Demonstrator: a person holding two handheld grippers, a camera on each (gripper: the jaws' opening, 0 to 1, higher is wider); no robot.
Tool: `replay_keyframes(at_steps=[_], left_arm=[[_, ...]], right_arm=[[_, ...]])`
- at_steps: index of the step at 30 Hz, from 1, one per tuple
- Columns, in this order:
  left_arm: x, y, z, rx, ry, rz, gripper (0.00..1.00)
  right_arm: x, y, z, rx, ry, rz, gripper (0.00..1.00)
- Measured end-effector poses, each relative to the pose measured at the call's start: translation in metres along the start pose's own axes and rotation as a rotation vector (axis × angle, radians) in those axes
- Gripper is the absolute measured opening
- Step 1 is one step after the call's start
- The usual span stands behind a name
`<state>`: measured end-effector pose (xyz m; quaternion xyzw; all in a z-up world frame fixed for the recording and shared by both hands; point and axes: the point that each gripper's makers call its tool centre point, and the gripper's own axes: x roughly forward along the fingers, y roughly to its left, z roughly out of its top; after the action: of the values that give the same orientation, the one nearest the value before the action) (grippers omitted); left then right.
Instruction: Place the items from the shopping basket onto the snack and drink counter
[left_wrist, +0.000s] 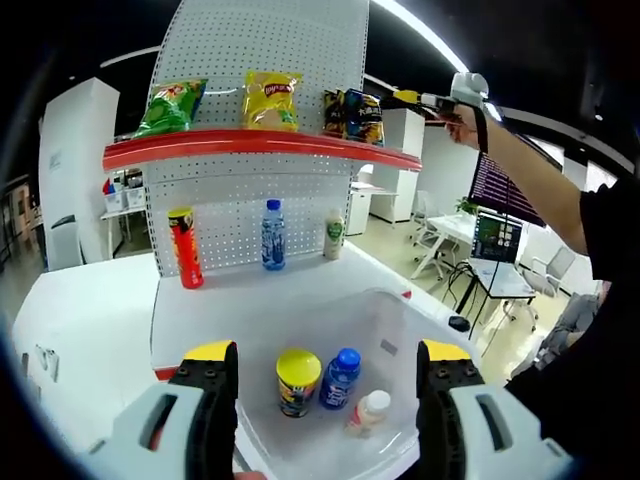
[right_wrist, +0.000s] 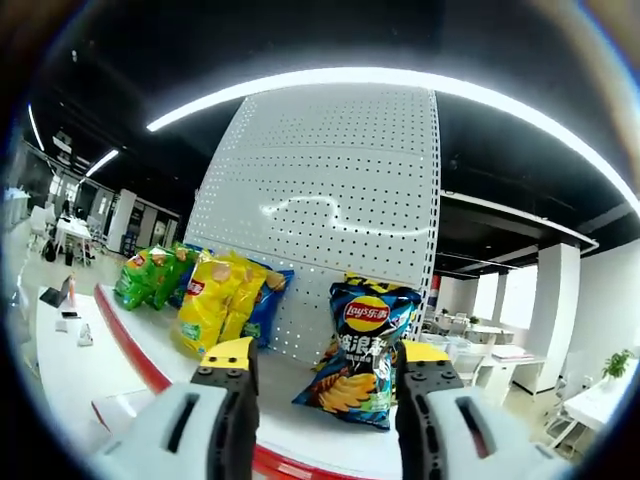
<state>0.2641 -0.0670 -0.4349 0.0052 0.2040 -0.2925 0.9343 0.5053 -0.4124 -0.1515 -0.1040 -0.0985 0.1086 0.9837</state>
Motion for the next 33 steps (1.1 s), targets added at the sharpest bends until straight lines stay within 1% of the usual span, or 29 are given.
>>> replay_keyframes(at_steps=[3, 9, 14, 19, 25, 27, 30, 33], left_arm=[[0.001, -0.001, 0.001, 0.003, 0.001, -0.005, 0.72], [0.003, -0.003, 0.000, 0.005, 0.003, -0.015, 0.72], [0.004, -0.005, 0.000, 0.007, 0.006, -0.022, 0.72], [0.005, -0.004, 0.000, 0.014, 0.007, -0.024, 0.72], [0.007, 0.001, 0.001, 0.010, 0.010, -0.022, 0.72], [0.007, 0.002, 0.001, 0.011, 0.013, -0.021, 0.72], [0.009, 0.003, 0.002, 0.012, 0.013, -0.023, 0.72], [0.011, 0.004, 0.001, 0.011, 0.015, -0.023, 0.72]], right_arm=[[-0.010, 0.005, 0.003, -0.009, -0.002, 0.010, 0.52], [-0.030, 0.009, 0.009, -0.011, -0.024, 0.016, 0.51], [-0.048, 0.018, 0.013, -0.019, -0.032, 0.033, 0.51], [-0.061, 0.021, 0.017, -0.026, -0.040, 0.037, 0.51], [-0.076, 0.029, 0.015, -0.031, -0.044, 0.052, 0.50], [-0.085, 0.035, 0.017, -0.022, -0.049, 0.065, 0.50], [-0.096, 0.042, 0.020, -0.032, -0.057, 0.078, 0.50], [-0.104, 0.049, 0.019, -0.033, -0.060, 0.088, 0.50]])
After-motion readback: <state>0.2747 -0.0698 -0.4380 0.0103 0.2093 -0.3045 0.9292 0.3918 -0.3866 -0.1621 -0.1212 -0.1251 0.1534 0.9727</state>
